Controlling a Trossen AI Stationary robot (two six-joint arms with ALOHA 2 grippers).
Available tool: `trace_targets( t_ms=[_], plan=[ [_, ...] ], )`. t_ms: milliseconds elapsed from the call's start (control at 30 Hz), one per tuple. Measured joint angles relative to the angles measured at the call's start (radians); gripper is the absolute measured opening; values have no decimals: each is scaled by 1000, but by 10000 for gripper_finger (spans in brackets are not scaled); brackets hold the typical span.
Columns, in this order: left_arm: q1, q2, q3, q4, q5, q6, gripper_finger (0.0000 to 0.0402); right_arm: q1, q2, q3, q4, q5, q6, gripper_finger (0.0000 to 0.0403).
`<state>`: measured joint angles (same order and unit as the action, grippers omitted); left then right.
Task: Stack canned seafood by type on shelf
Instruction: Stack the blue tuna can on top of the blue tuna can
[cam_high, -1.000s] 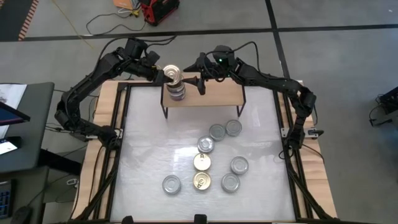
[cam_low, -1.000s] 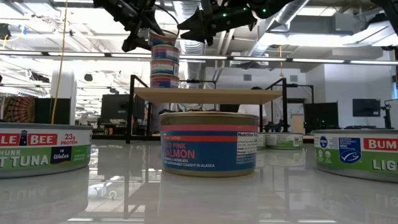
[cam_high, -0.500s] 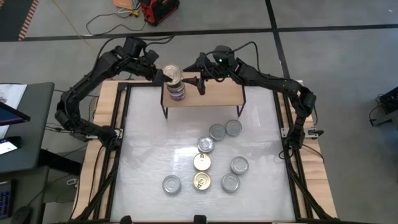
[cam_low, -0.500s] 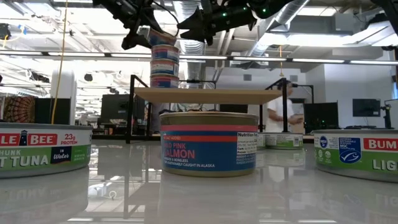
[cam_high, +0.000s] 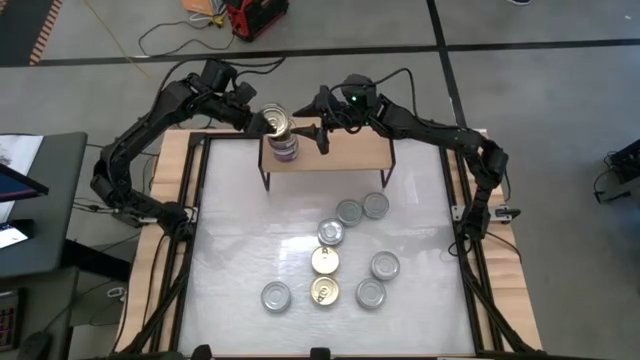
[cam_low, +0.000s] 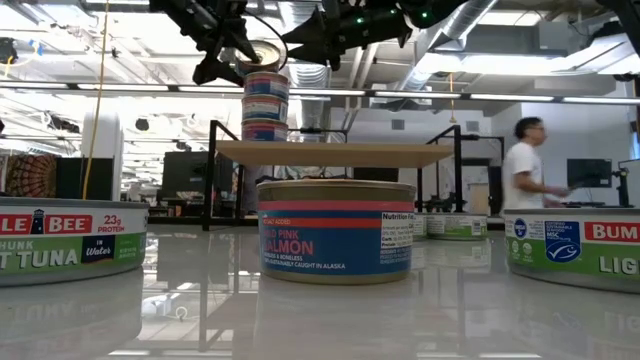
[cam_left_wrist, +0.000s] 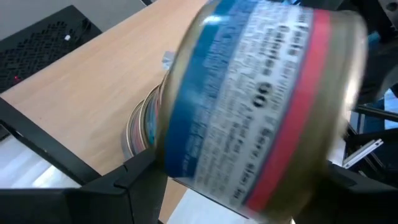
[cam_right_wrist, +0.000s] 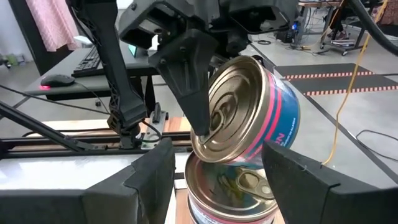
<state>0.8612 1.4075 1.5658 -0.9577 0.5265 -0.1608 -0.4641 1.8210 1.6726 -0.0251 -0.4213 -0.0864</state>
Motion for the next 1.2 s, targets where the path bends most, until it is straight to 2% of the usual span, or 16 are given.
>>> trace_targets(
  t_ms=[433, 833, 1067, 1200],
  plan=[
    [0, 1, 49, -56, 19, 7, 266, 0, 0, 0, 3, 0, -1, 265],
    [0, 9, 49, -8, 29, -23, 266, 0, 0, 0, 3, 0, 0, 265],
    [4, 53, 50, 24, 76, -38, 266, 0, 0, 0, -1, 0, 0, 265],
    [7, 49, 50, 10, 44, -11, 266, 0, 0, 0, -1, 0, -1, 265]
  ],
)
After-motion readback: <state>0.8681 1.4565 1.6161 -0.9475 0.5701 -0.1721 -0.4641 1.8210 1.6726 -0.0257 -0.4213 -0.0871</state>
